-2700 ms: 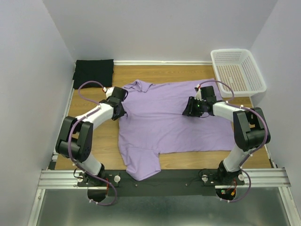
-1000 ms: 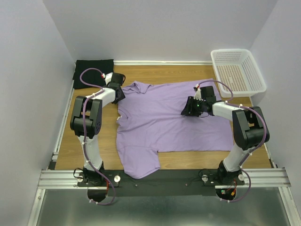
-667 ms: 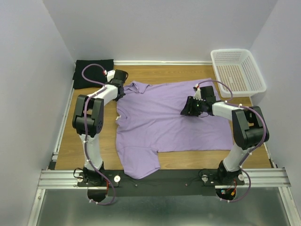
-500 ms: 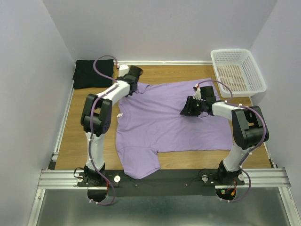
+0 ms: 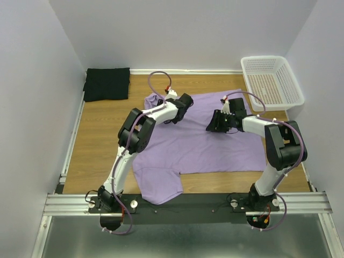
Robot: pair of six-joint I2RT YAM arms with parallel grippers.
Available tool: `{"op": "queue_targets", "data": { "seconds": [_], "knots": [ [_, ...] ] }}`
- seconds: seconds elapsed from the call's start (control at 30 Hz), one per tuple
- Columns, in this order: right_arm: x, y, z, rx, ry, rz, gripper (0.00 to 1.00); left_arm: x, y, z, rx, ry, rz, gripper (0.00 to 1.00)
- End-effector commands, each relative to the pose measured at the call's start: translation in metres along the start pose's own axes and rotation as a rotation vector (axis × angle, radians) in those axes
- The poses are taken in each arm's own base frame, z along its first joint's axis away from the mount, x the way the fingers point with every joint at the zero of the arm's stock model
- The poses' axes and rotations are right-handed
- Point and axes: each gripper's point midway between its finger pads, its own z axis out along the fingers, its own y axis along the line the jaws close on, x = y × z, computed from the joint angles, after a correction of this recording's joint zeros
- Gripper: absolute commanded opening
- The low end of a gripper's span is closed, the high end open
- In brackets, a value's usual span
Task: Fold and stack the t-shirts
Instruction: Flatten the tshirt out
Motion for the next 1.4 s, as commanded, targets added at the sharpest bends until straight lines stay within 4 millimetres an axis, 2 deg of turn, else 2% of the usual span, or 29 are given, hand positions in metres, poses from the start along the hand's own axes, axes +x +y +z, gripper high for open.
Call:
{"op": "queue_targets", "data": {
  "seconds": [0.0, 0.03, 0.13, 0.23, 0.33, 0.43, 0.47, 0.53, 0.57, 0.67, 0.73, 0.83, 0.87, 1.0, 1.03, 1.13, 1.37],
  "knots": [
    [0.077, -0.045, 0.006, 0.159, 0.234, 0.072, 0.48, -0.015, -0.009, -0.024, 0.027, -0.063, 0.004, 0.39],
    [0.078, -0.046, 0.005, 0.160, 0.235, 0.073, 0.48, -0.017, -0.014, -0.032, 0.045, -0.079, 0.005, 0.46],
    [0.079, -0.046, 0.006, 0.160, 0.238, 0.074, 0.48, -0.032, -0.018, -0.051, 0.101, -0.115, -0.018, 0.57],
    [0.078, -0.045, 0.006, 0.157, 0.237, 0.070, 0.48, -0.047, -0.014, -0.070, 0.184, -0.138, -0.091, 0.61],
    [0.078, -0.045, 0.005, 0.158, 0.234, 0.069, 0.48, -0.056, 0.011, -0.080, 0.232, -0.131, -0.179, 0.69],
    [0.078, -0.045, 0.005, 0.155, 0.234, 0.069, 0.48, -0.064, 0.029, -0.070, 0.304, -0.111, -0.273, 0.75],
    [0.078, -0.045, 0.005, 0.156, 0.237, 0.070, 0.48, -0.059, 0.034, -0.075, 0.388, -0.092, -0.281, 0.78],
    [0.078, -0.045, 0.005, 0.154, 0.237, 0.070, 0.48, -0.067, 0.037, -0.068, 0.535, -0.080, -0.355, 0.84],
    [0.079, -0.045, 0.006, 0.154, 0.237, 0.070, 0.48, -0.067, 0.054, -0.055, 0.559, -0.087, -0.398, 0.85],
    [0.080, -0.044, 0.006, 0.149, 0.241, 0.071, 0.48, -0.060, 0.057, -0.049, 0.674, -0.067, -0.392, 0.85],
    [0.079, -0.045, 0.006, 0.150, 0.240, 0.072, 0.48, -0.063, 0.058, -0.038, 0.709, -0.057, -0.399, 0.84],
    [0.078, -0.044, 0.006, 0.150, 0.237, 0.070, 0.48, -0.070, 0.049, -0.035, 0.820, -0.048, -0.431, 0.83],
    [0.078, -0.044, 0.006, 0.148, 0.237, 0.071, 0.48, -0.070, 0.049, -0.025, 0.825, -0.032, -0.452, 0.82],
    [0.078, -0.044, 0.005, 0.149, 0.234, 0.069, 0.48, -0.073, 0.038, -0.007, 0.836, 0.007, -0.478, 0.76],
    [0.077, -0.043, 0.005, 0.149, 0.233, 0.067, 0.48, -0.075, 0.028, -0.009, 0.877, 0.022, -0.477, 0.74],
    [0.078, -0.044, 0.005, 0.151, 0.237, 0.069, 0.48, -0.078, 0.018, -0.010, 0.915, 0.041, -0.486, 0.67],
    [0.079, -0.045, 0.007, 0.149, 0.241, 0.072, 0.48, -0.076, 0.009, -0.003, 0.917, 0.063, -0.494, 0.51]
  ]
}}
